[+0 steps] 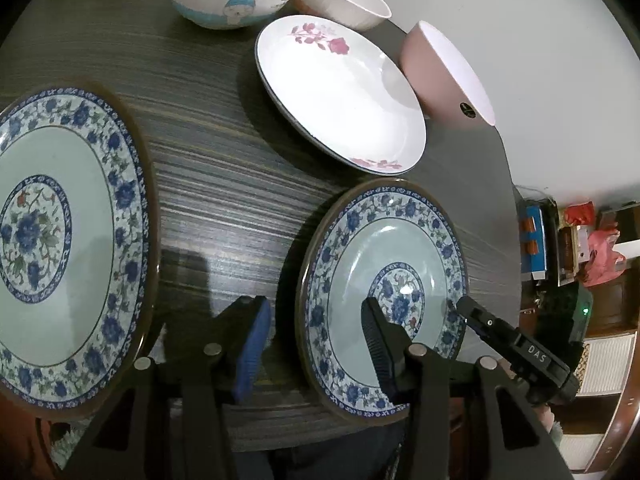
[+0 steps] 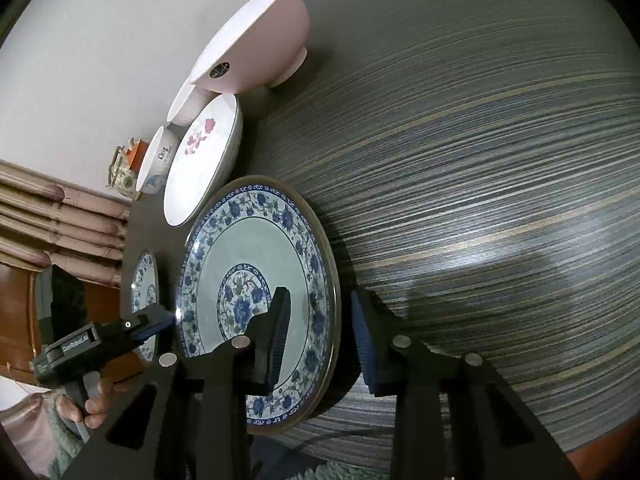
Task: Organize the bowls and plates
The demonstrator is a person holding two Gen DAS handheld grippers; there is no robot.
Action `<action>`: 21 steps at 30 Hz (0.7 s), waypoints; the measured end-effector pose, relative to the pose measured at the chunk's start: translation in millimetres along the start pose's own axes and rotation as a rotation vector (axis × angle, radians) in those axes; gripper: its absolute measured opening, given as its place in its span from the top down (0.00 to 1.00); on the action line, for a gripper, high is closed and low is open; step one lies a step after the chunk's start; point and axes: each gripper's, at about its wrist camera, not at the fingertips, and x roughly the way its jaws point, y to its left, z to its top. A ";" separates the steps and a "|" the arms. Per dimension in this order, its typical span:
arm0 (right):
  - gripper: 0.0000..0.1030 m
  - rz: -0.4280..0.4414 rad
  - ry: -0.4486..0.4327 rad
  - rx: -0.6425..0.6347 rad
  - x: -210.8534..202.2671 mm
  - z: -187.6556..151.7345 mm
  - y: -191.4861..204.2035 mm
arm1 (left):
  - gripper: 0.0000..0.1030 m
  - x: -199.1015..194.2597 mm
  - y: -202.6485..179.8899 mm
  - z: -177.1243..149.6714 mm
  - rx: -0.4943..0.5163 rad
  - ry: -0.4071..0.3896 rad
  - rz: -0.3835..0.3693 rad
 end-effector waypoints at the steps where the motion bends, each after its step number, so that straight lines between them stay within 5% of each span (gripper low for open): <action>1: 0.73 0.002 0.001 -0.002 1.2 0.9 0.5 | 0.54 0.9 0.1 0.9 0.002 0.000 0.004; 4: 0.74 0.008 -0.006 0.000 0.5 1.4 -0.6 | 0.55 3.0 0.4 2.6 0.003 0.002 0.007; 12: 0.81 0.006 -0.003 -0.004 7.5 5.3 0.4 | 0.75 12.5 -1.4 2.4 0.016 0.030 0.005; 21: 0.87 -0.019 -0.004 -0.021 10.2 5.1 2.5 | 0.81 9.9 -1.9 -2.8 0.039 0.025 0.033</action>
